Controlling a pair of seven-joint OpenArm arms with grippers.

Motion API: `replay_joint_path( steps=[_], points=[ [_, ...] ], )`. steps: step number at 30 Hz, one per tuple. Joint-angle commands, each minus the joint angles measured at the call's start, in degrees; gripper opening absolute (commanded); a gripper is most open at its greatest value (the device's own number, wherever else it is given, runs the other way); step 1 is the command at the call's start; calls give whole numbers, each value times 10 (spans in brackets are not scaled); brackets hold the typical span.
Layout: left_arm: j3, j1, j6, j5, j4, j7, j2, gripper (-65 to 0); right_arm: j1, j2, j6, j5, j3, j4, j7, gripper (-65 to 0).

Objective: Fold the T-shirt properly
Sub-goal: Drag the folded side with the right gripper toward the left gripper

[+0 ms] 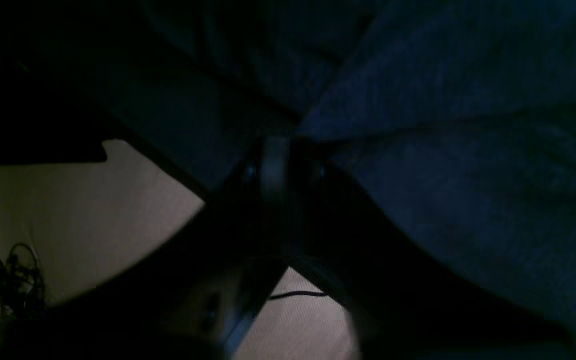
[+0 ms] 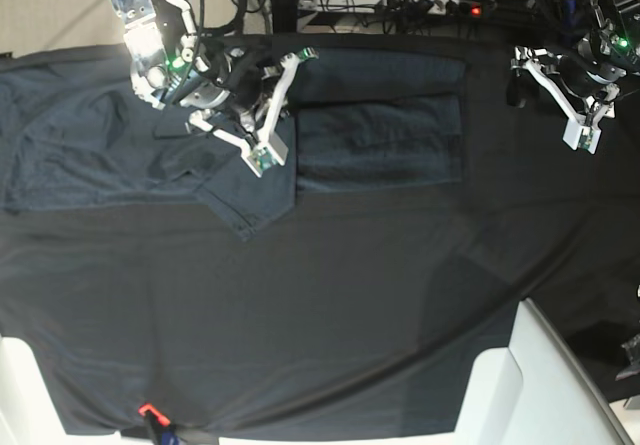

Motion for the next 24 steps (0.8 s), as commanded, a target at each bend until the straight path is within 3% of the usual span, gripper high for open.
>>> replay_joint_path(
  steps=[1,3,5,10,14,19,24],
  points=[
    [-4,1,1,-6,7,-8,-8,-125,4,-2,2,8,-1,12,9,-500],
    [-4,2,1,-6,7,-8,-8,-125,5,-2,2,8,0,20,9,-425],
    [-5,5,1,-6,7,-8,-8,-125,17,0,2,6,1,32,15,-399],
    [-12,36,-1,-7,7,-13,-26,-125,108,-1,2,6,70,-31,15,-401],
    [-85,63,-74,-7,5,-37,-13,-125,211,0,3,6,81,-158,23,-401],
    [-193,67,-74,-5,-9,-35,23,-125,297,2,3,5,80,-314,80,-395],
    [-216,67,-74,-1,-26,-35,25,-125,333,0,3,4,80,-409,134,-395]
  ],
)
